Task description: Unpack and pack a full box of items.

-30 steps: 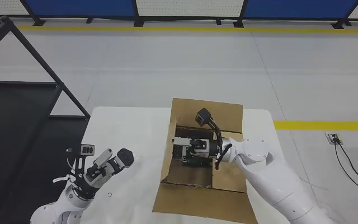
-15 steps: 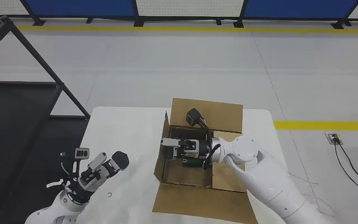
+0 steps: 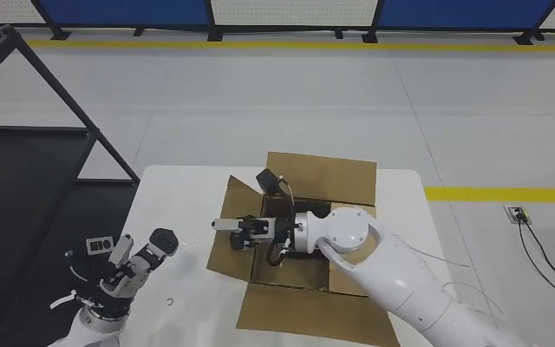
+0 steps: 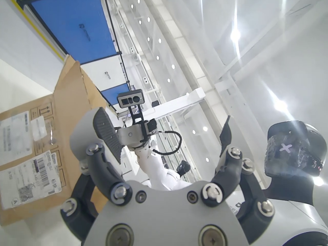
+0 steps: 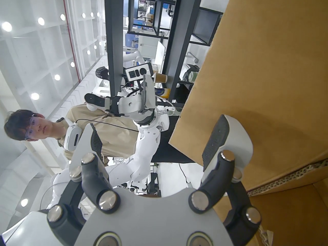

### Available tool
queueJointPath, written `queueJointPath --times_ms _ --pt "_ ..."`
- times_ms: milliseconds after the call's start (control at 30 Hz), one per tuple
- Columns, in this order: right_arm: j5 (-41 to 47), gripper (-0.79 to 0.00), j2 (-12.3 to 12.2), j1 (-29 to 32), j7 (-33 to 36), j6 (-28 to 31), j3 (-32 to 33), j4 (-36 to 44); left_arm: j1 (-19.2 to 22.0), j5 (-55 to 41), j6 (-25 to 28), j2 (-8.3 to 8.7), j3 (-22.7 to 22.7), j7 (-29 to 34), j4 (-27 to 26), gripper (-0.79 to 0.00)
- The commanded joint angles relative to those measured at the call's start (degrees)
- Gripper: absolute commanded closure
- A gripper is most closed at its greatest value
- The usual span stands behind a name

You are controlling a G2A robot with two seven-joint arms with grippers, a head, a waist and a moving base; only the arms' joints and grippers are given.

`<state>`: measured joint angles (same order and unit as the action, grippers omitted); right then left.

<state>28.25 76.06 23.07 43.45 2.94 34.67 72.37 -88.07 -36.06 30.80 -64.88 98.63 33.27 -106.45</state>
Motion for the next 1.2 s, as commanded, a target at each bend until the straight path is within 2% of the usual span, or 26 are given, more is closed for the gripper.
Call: queueJointPath --times_ms 0,133,267,333,400,767,967,1167 --pt "-0.7 -0.785 0.9 -0.9 -0.9 -0.7 -1.1 -1.5 -1.3 1.6 1.3 -0.23 -0.4 -2.5 -0.8 -0.785" --pt "-2.9 -0.785 2.9 -2.7 -3.3 -3.2 -3.5 -3.9 -3.5 -0.2 2.3 -0.71 -2.4 -4.2 -2.5 -0.785" --pt "-4.1 -0.785 4.5 -3.7 -4.7 -4.9 -4.7 -6.1 -4.6 -2.4 2.7 -1.0 -2.5 -5.6 -4.4 -0.785" --pt "-4.1 -0.785 5.1 -3.8 -4.9 -4.8 -4.9 -7.0 -5.2 -4.1 4.3 -1.3 -1.6 -9.4 -5.4 -0.785" --pt "-3.9 -0.785 5.5 -3.5 -5.3 -4.2 -4.5 -8.0 -5.2 -4.1 4.3 -1.3 -1.6 -9.4 -5.4 -0.785" --pt "-5.8 -0.785 5.7 -0.6 -8.5 -2.0 -0.5 -8.3 -5.0 -4.0 3.2 -1.34 -1.8 -9.9 -5.4 -0.785" --pt "-11.0 -0.785 5.8 -0.3 -10.8 -4.4 0.3 -6.0 -3.6 -4.8 1.9 -2.1 -1.4 -19.9 -3.8 -0.785" --pt "-16.9 -0.785 6.7 -1.6 -10.4 -9.7 -1.2 -6.0 -3.7 -5.4 -0.2 -2.7 -1.6 -24.8 -3.8 -0.785"
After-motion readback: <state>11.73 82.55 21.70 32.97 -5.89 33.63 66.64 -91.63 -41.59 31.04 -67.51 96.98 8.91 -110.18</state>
